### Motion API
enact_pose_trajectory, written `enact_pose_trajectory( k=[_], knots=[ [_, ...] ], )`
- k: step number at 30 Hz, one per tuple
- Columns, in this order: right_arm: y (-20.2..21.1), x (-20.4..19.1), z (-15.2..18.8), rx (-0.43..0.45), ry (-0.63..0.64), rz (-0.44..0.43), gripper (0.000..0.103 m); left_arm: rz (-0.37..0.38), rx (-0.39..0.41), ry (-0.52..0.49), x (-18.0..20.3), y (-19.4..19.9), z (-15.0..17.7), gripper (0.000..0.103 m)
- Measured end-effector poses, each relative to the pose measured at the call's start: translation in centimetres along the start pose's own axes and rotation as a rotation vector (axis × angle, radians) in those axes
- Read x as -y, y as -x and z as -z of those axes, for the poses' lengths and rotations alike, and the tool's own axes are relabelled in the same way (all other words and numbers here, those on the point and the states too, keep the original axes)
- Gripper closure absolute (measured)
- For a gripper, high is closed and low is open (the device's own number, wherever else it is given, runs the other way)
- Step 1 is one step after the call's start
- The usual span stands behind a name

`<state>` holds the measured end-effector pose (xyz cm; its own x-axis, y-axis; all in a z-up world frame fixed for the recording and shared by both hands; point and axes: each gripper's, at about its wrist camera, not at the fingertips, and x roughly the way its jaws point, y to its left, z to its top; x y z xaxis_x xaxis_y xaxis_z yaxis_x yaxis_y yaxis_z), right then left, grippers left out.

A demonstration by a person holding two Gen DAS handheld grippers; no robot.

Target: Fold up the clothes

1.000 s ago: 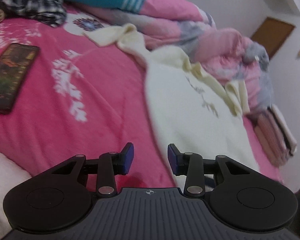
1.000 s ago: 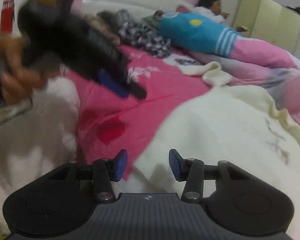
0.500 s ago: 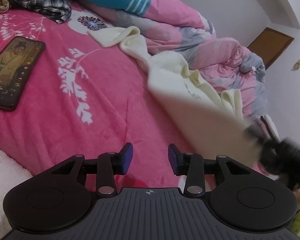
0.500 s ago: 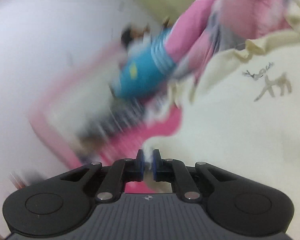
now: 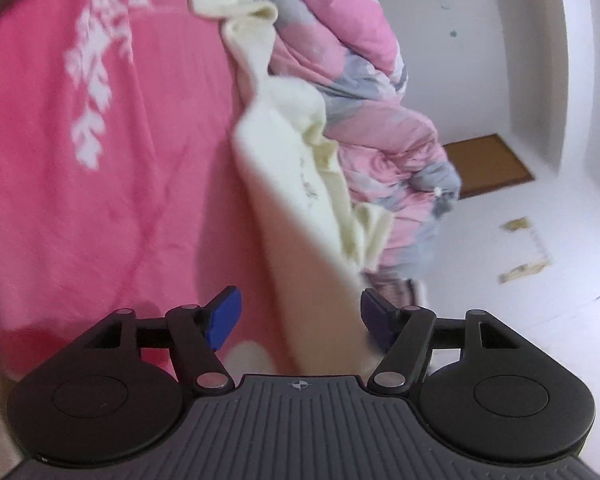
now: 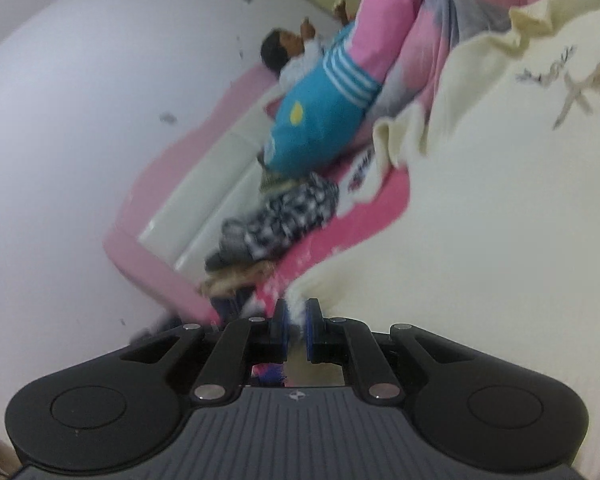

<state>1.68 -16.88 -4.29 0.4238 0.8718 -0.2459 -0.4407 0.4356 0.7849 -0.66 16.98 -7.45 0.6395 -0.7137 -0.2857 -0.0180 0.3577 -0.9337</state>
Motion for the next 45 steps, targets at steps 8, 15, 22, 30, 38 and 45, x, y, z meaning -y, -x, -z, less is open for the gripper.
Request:
enact_pose_trajectory(
  k=[8, 15, 22, 30, 38, 45],
  knots=[
    [-0.8, -0.7, 2.4, -0.068, 0.086, 0.062, 0.095, 0.015, -0.045, 0.072, -0.7, -2.0, 0.5, 0.033],
    [-2.1, -3.3, 5.2, -0.125, 0.353, 0.191, 0.094, -0.101, -0.121, 0.055, -0.9, -5.2, 1.4, 0.044],
    [5.7, -1.8, 4.7, 0.056, 0.268, 0.346, 0.088, -0.169, -0.139, -0.067, 0.2, -6.2, 2.3, 0.056],
    [18.0, 2.9, 2.8, 0.353, -0.044, 0.521, 0.061, -0.205, -0.163, -0.197, 0.9, -6.4, 3.1, 0.057],
    [19.1, 8.4, 2.3, 0.328, -0.235, 0.581, 0.092, -0.318, -0.142, -0.299, 1.9, -6.1, 4.0, 0.085],
    [7.7, 0.5, -2.2, 0.193, 0.248, 0.606, 0.079, -0.343, -0.131, -0.305, 2.3, -6.2, 4.2, 0.086]
  ],
)
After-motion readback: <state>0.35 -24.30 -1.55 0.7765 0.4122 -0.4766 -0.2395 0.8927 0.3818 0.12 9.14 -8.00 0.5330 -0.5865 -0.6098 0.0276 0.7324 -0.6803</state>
